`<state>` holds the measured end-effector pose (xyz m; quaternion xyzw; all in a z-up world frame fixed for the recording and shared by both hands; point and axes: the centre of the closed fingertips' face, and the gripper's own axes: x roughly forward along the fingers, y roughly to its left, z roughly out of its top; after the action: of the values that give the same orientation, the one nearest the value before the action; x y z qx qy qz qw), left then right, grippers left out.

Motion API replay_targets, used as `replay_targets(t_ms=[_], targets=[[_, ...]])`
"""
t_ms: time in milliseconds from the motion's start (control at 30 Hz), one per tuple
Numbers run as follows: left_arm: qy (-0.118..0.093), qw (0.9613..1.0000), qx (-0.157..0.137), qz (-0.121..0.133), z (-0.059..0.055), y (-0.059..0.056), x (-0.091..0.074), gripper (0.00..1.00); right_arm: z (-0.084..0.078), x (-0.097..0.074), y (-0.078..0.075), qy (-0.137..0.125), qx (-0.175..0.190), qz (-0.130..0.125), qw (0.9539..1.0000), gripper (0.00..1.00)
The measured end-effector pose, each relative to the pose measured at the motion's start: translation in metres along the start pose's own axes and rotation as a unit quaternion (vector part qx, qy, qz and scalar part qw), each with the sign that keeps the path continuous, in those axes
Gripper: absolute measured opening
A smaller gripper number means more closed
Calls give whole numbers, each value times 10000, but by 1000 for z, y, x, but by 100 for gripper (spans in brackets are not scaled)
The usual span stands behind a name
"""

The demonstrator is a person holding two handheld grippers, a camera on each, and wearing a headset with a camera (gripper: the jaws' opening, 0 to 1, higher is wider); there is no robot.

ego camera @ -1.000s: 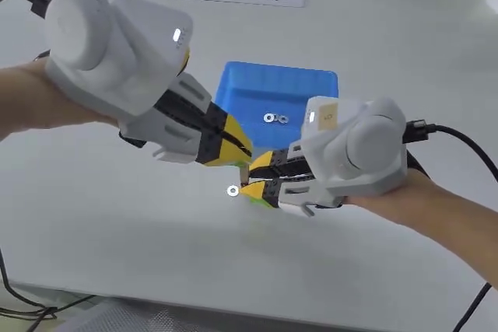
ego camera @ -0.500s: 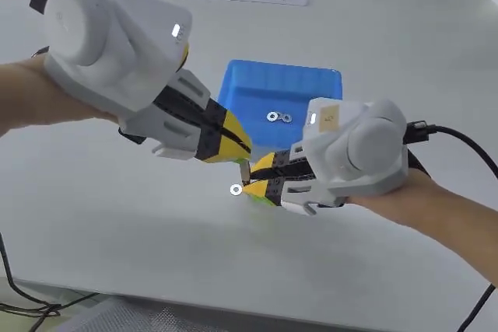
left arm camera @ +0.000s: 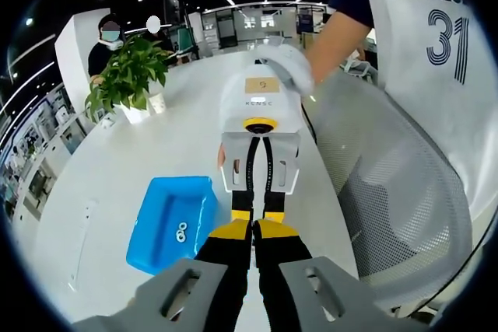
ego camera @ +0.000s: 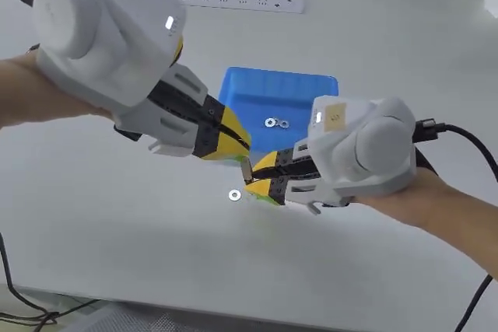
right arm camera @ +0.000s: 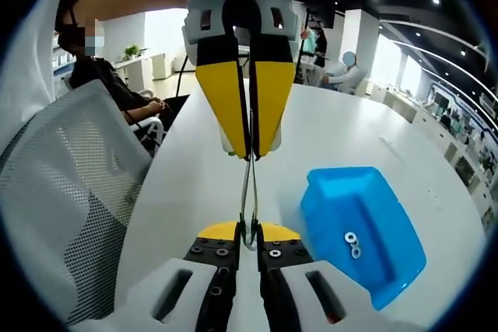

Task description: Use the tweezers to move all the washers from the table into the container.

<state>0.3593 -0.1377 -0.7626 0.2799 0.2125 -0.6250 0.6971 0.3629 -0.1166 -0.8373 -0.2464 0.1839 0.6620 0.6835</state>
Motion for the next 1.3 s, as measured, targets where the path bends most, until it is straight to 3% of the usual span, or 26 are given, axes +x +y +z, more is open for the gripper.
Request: replay_targets(t_ms=[367,800,1100,1300], targets=[[-41,9993,379,58,28,10,-13,5,20,-24,-16,-98,-277,-301,9991,9],[-1,9965,820,148,48,31,-24,5,40,-41,-40,-220,-461,-605,9969,9],[8,9952,948,257,55,53,-30,5,49,-46,-64,-314,-482,-760,9954,9],[-39,9949,960,317,54,66,-27,5,47,-45,-79,-310,-466,-821,9951,9]])
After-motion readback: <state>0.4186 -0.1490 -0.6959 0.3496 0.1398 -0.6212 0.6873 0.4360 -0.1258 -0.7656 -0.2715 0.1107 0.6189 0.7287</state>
